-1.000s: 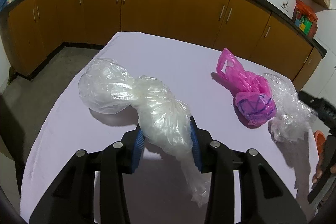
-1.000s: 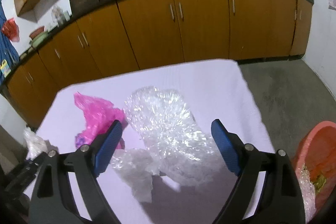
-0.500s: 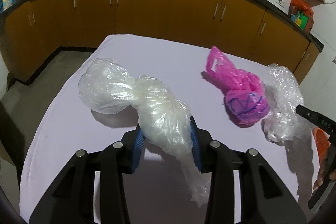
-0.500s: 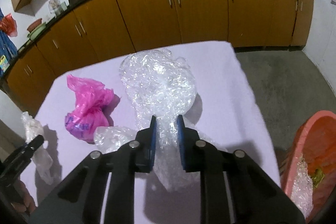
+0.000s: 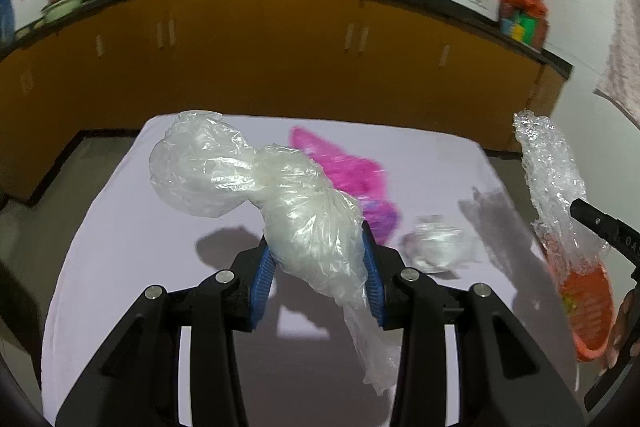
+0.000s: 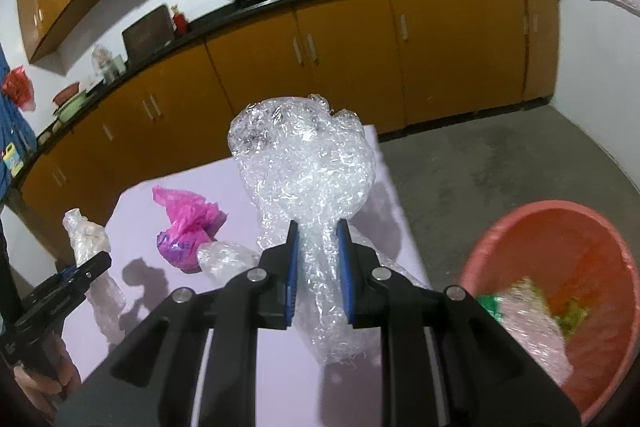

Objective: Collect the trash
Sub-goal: 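Carry the clear bag and bubble wrap over the orange basket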

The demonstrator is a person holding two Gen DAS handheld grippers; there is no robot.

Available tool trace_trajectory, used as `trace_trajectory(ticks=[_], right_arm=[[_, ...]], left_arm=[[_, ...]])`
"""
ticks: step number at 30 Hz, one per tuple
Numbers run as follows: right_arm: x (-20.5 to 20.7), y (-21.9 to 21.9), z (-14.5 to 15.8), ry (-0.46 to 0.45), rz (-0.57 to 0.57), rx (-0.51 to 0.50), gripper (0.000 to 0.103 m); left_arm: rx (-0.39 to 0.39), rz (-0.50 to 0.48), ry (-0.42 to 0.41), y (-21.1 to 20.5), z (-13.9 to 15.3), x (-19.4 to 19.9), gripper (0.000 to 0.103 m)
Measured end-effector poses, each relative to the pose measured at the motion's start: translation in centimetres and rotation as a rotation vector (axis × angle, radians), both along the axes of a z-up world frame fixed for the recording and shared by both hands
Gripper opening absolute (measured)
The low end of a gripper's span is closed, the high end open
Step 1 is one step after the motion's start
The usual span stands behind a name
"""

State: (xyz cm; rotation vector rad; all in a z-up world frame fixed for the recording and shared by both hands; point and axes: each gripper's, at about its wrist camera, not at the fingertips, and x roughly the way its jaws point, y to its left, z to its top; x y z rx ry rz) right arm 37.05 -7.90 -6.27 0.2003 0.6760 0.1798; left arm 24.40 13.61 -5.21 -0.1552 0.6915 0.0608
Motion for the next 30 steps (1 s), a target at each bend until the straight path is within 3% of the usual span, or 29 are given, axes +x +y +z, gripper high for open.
trace_trajectory(ticks=[15,22,30], right_arm=[[-10.8,-13.4,3.4,-0.119,-0.305,-0.019,0.019],[-13.6,-18.1,3.4,-0.131,-0.422,-0.001,0.019],[-14.5,-21.2,2.2,-0.109,-0.489,0.024,0.019]], left_arm=[[-0.052,-0.302,-0.036,-12.7,2.5,0.1,0.040],[-0.033,-0.466,-0.039,-19.5,2.4,0.1,0.040],[-0.014,-0.561,-0.026,-23.2,2.1,0.6,0.040]])
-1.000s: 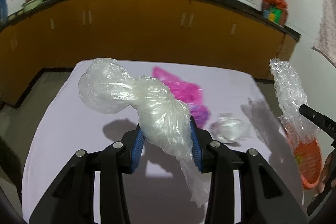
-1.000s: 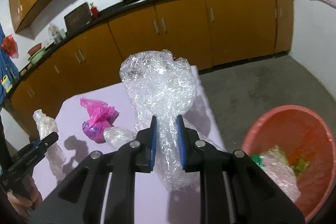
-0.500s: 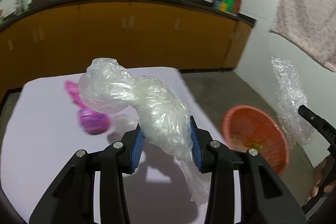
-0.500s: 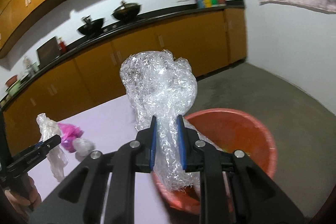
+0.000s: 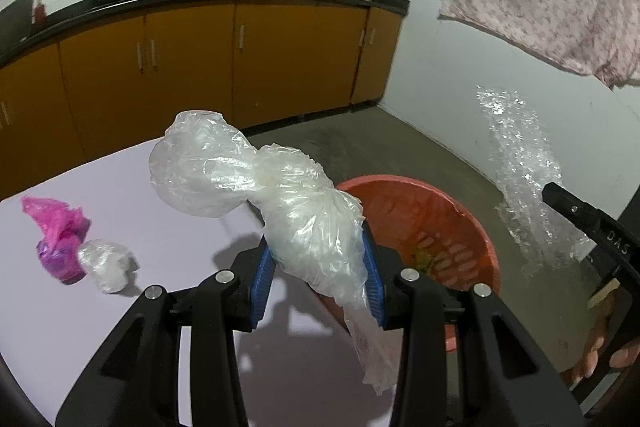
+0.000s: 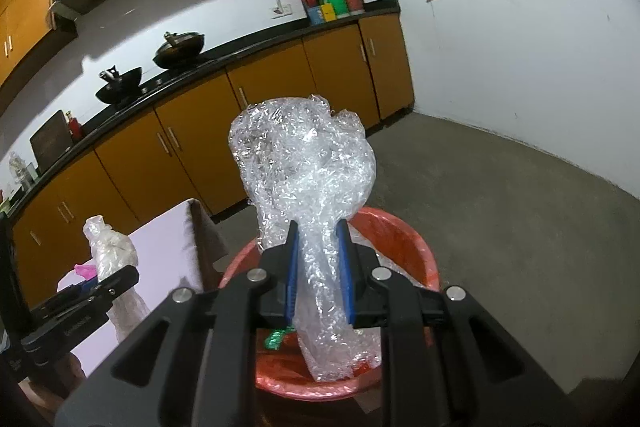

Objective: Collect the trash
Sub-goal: 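Carry the clear bag and bubble wrap over the orange basket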

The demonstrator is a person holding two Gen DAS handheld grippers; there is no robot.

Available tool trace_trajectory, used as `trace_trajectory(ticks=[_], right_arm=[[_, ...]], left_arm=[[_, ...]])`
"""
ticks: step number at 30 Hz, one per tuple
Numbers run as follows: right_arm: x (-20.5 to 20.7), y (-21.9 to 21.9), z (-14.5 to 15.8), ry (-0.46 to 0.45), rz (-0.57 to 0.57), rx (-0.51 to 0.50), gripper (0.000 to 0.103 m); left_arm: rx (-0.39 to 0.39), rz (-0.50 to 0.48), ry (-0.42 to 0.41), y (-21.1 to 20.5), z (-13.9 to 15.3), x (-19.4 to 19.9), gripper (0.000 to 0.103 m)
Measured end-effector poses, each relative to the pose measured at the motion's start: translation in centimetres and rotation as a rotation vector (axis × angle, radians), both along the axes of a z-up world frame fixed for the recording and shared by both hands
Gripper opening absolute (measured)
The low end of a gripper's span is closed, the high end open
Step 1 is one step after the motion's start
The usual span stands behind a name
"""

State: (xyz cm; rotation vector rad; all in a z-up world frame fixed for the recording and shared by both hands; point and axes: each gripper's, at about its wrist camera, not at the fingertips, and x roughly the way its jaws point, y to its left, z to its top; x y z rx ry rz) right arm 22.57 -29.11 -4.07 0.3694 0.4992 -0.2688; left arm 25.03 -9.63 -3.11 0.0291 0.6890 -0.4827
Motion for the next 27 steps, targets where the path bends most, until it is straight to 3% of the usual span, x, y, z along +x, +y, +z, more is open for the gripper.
trace_trajectory(ticks=[27], right_arm=[[2.3,-1.8,-3.9,0.052,-0.032,0.060,0.019]], left_arm=[[0.060,-0.119,0.058,-5.7,-3.2,0.8,0.040]])
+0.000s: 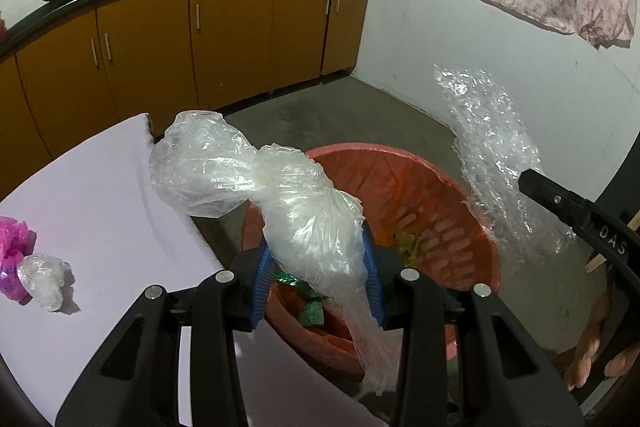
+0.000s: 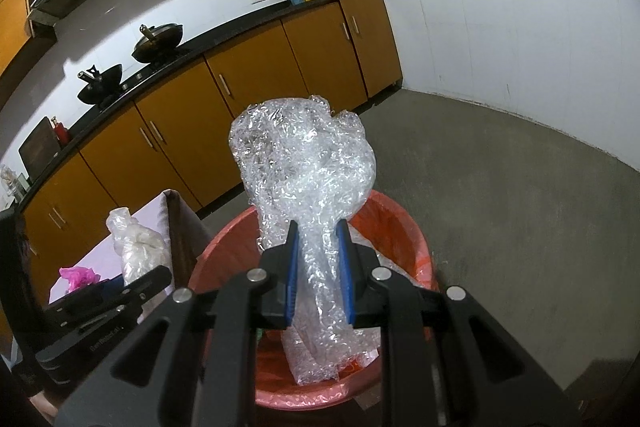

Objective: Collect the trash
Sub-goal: 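Carry the clear bag and bubble wrap over the orange basket, then open both tools to drop the clear bag and bubble wrap into the basket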

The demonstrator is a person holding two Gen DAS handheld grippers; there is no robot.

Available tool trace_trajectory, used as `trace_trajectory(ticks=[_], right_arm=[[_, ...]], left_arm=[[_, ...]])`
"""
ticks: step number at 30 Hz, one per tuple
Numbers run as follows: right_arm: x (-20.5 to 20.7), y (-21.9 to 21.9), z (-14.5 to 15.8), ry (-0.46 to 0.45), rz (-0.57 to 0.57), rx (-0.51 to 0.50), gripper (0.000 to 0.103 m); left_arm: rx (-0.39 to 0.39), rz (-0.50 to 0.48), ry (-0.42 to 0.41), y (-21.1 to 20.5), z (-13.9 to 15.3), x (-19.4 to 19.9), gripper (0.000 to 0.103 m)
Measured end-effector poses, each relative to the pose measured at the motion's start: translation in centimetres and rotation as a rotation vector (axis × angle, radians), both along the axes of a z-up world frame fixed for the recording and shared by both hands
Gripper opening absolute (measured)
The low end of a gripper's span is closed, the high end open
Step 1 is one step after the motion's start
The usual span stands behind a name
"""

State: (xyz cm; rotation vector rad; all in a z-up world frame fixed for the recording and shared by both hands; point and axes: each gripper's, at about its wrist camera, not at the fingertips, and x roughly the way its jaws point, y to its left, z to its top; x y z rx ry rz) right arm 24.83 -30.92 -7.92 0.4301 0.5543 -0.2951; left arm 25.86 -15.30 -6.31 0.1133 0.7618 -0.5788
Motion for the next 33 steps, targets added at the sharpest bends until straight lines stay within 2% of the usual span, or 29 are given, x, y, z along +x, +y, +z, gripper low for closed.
trace_trajectory(ticks=[20,24,29,33], right_arm=[[1.2,-1.1,-1.6,0.013,-0.001,0.023,0.020],[1.5,-1.0,-1.9,0.009,0.011,0.030,0.024],[1.5,-1.1,-2.1,-0.001,0.012,0.040,0.042],[1.3,-1.3,-2.0,-0.006,0.005,0.039,0.048]], left_arm=[[0.027,-0.046,0.021,-2.1,-1.8,1.0,0.040],[0.031,-0.050,0.028,-2.3,-2.0,1.1,0.046],[0.026,-0.045,0.028,-2.1,-2.0,1.2,0.059],[0.019,-0.034,0.031,-1.9,-2.1,1.2,0.063]])
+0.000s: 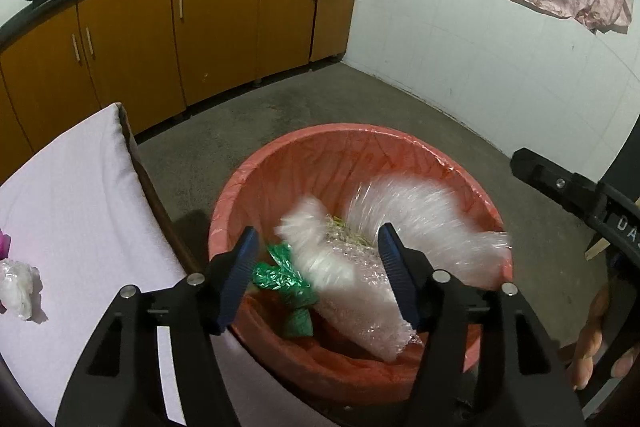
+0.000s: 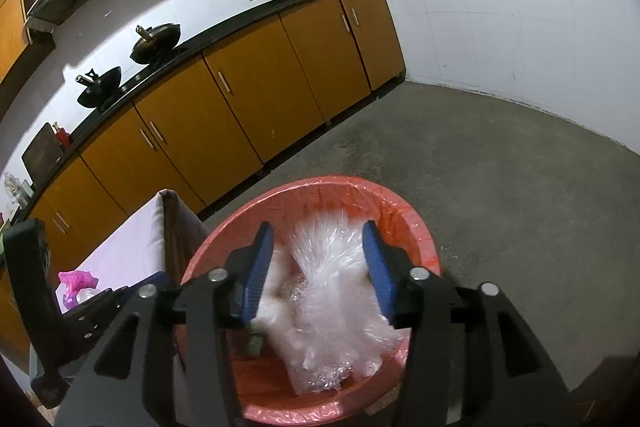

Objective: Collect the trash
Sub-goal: 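Open both tools to drop the clear bag and bubble wrap into the basket, then move both tools back over the pink bag and small clear bag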

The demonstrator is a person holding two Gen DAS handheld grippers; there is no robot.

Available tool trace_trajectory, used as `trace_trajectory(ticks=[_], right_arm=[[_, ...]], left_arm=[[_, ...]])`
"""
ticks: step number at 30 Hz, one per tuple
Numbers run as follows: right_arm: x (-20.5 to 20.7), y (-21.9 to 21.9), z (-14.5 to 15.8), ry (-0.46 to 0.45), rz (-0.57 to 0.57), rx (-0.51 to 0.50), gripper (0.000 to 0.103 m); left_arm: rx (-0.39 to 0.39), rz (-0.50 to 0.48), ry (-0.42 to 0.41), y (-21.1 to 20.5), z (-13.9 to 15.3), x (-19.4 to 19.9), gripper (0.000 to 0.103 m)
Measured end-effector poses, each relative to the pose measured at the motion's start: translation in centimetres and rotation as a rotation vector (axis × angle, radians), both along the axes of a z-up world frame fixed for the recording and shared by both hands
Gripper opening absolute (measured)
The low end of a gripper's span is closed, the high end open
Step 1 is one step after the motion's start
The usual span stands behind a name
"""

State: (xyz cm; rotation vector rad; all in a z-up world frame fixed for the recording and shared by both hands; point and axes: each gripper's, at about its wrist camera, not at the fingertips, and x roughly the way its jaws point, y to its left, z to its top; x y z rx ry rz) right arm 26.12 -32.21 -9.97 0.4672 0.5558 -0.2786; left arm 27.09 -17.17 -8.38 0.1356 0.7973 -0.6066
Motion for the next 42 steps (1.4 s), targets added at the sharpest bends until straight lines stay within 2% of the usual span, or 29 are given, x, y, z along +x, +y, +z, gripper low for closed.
trace_trajectory(ticks=[6,10,12,14,17,19,23,29,35,42], right_arm=[[-0.6,-0.5,0.3,-0.006,-0.020,-0.005,0.052],[-0.6,-0.1,0.6,-0.008,-0.019,-0.015,0.058],[-0.5,0.4,0.7,-0.009,-0.011,-0.027,0.064],[-0.5,1.2,1.0,-0.011,0.005,-0.049,0.078],[-0.5,2.5,1.5,-0.027,0.030,-0.076,0.094],[-0.3,3.6,2.0,-0.037,0.060,-0.090,0.097],[0.5,6.0,2.4,-0.041,0.129,-0.084,0.098],[2.0,11.0,2.4,-0.028,0.253,-0.077,0.099],[3.9,18.5,2.1,-0.012,0.407,-0.131,0.099],[7.2,27.6,0.1,0.038,0.584,-0.138,0.097]], left_arm=[[-0.020,0.054,-0.010,1.7,0.4,0.0,0.067],[-0.032,0.096,-0.023,3.3,0.8,-0.3,0.070],[-0.037,0.118,-0.032,4.3,1.0,-0.6,0.073],[-0.041,0.141,-0.042,5.4,1.2,-1.0,0.077],[-0.062,0.196,-0.044,7.8,1.5,-1.4,0.086],[-0.075,0.253,-0.047,10.1,1.6,-1.4,0.091],[-0.083,0.347,-0.062,14.3,1.9,-1.5,0.092],[-0.051,0.524,-0.090,22.0,1.6,-2.2,0.093],[0.003,0.695,-0.086,29.3,0.7,-3.1,0.093],[0.061,0.819,-0.113,36.2,0.4,-3.1,0.094]])
